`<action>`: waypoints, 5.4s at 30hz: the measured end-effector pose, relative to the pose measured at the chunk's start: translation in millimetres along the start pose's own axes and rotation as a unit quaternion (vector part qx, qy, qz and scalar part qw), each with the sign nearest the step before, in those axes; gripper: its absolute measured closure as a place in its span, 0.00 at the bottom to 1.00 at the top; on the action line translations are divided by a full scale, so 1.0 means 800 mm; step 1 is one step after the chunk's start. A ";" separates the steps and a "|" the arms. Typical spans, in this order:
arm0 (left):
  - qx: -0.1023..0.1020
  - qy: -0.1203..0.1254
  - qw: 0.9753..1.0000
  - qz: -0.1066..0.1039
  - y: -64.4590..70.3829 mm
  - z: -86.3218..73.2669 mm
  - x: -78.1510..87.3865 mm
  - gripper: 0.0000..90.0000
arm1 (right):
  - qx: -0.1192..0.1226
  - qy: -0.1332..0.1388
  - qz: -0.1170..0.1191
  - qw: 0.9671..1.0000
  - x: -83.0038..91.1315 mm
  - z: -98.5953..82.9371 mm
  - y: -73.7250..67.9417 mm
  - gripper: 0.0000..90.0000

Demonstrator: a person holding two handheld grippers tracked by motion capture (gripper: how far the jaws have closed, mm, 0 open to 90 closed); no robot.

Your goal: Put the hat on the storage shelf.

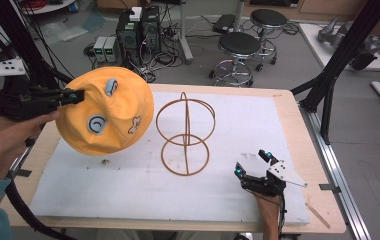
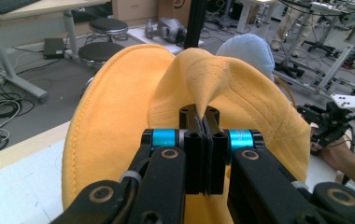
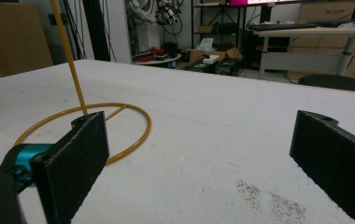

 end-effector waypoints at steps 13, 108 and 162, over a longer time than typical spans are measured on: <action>0.009 -0.015 0.999 -0.030 0.017 0.038 -0.005 0.99 | 0.003 0.001 0.001 1.000 0.000 0.000 -0.001 0.04; -0.042 -0.077 0.996 -0.017 0.047 0.020 -0.239 0.13 | 0.016 -0.001 0.003 1.000 0.000 0.001 -0.004 0.04; -0.057 0.099 0.989 0.090 -0.090 -0.293 -0.071 0.13 | 0.017 -0.004 -0.004 1.000 -0.001 0.001 -0.004 0.04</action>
Point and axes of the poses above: each handheld gripper's, and its own axes: x roughly backward along the jaws, z roughly out of its top, y roughly to its right, the point moved 3 cm from there along -x, roughly forward along the jaws, and after that the axes turned 13 degrees about x, right-handed, at the moved point
